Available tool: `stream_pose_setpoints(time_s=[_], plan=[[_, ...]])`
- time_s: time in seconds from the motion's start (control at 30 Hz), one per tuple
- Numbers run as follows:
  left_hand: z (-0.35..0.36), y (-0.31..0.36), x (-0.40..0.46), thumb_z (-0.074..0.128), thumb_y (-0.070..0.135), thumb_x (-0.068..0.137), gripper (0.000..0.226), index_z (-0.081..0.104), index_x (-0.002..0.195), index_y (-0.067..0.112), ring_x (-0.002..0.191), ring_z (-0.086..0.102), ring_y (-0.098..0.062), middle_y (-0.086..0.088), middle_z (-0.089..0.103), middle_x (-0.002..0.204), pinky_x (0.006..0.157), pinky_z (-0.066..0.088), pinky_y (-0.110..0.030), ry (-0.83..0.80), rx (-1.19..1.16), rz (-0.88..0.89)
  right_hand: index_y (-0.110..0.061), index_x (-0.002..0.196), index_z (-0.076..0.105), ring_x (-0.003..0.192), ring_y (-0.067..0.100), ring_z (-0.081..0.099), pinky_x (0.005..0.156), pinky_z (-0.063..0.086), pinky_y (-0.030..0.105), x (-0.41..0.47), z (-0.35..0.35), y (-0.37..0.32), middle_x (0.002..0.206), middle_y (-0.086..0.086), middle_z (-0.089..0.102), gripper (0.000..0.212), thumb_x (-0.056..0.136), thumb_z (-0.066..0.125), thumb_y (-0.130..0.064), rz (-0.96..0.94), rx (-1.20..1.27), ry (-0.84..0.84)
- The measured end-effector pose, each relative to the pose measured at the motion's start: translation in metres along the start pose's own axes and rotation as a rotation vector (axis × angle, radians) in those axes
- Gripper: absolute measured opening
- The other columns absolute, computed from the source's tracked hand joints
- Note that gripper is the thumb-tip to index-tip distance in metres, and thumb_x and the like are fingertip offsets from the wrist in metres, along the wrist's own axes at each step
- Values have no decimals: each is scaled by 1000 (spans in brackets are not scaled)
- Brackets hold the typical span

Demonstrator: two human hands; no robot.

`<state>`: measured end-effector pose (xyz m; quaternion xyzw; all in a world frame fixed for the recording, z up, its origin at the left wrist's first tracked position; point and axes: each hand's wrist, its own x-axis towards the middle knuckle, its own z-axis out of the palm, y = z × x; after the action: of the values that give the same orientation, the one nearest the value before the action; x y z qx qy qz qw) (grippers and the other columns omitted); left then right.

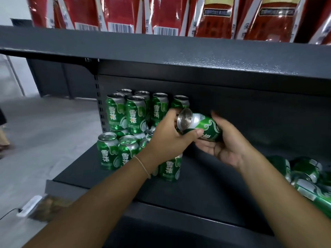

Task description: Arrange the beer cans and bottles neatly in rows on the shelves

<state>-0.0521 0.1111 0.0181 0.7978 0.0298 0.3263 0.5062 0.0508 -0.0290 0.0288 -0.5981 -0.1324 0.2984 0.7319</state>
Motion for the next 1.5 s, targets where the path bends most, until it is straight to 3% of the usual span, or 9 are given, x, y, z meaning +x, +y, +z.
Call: stream_pose_setpoints(time_s=[0.33, 0.5, 0.63, 0.73, 0.83, 0.97, 1.07, 1.2, 1.5], plan=[[-29, 5, 18, 79, 43, 61, 44, 61, 101, 34, 104, 64, -11, 7, 68, 109, 96, 52, -41, 112, -90, -115, -17, 116, 67, 103, 13, 69, 95, 53, 31, -2, 31, 5, 109, 0, 74, 31, 96, 57, -38, -427, -553, -90], [-46, 14, 30, 80, 25, 78, 25, 58, 84, 37, 93, 64, -4, 15, 68, 97, 93, 53, -32, 95, -57, -99, -25, 113, 64, 93, 2, 69, 86, 55, 28, 6, 42, 5, 100, -11, 73, 41, 77, 82, -33, -622, -923, -48], [-58, 14, 38, 85, 36, 68, 27, 64, 86, 34, 88, 68, -6, 11, 72, 92, 85, 56, -30, 85, -20, -73, -21, 119, 62, 94, 10, 71, 89, 57, 39, 18, 56, 7, 101, -7, 74, 63, 65, 87, -42, -582, -889, 52], [-72, 14, 37, 73, 37, 84, 16, 64, 94, 29, 80, 67, -5, 7, 71, 94, 73, 57, -23, 64, -41, -83, -18, 113, 62, 89, 12, 73, 89, 58, 43, 25, 66, 12, 97, -3, 76, 49, 71, 88, -17, -525, -703, 44], [-92, 10, 35, 55, 26, 97, 15, 59, 83, 31, 89, 68, -29, -1, 67, 92, 84, 57, -46, 84, -95, -228, -16, 111, 64, 88, 10, 73, 89, 59, 40, 34, 75, 17, 96, -4, 76, 43, 74, 86, -13, -489, -616, 102], [-111, -14, 21, 48, 2, 91, 27, 69, 97, 17, 66, 62, -12, -4, 68, 92, 56, 52, -17, -59, 311, -71, -19, 113, 65, 91, 10, 72, 89, 57, 33, 46, 87, 19, 99, -5, 75, 41, 76, 85, -21, -465, -612, 182], [-115, -34, 7, 50, 1, 85, 31, 69, 109, 7, 72, 59, -7, -6, 68, 104, 63, 49, -11, -220, 586, 58, -19, 119, 62, 94, 10, 69, 83, 54, 24, 56, 94, 25, 101, -6, 72, 47, 77, 84, -28, -450, -656, 220], [-116, -57, -5, 48, 12, 82, 26, 66, 100, 7, 89, 59, -20, -6, 63, 101, 80, 53, -38, -458, 749, 92, -16, 144, 42, 97, 19, 61, 87, 50, 31, 69, 103, 37, 114, 12, 65, 79, 79, 81, -37, -403, -701, 278], [-128, -68, -10, 37, 17, 69, 55, 65, 115, 11, 102, 58, -20, -1, 65, 114, 86, 51, -35, -507, 796, 191, -16, 137, 49, 114, 21, 63, 99, 53, 43, 81, 115, 55, 123, 0, 66, 95, 57, 83, -55, -406, -684, 303]])
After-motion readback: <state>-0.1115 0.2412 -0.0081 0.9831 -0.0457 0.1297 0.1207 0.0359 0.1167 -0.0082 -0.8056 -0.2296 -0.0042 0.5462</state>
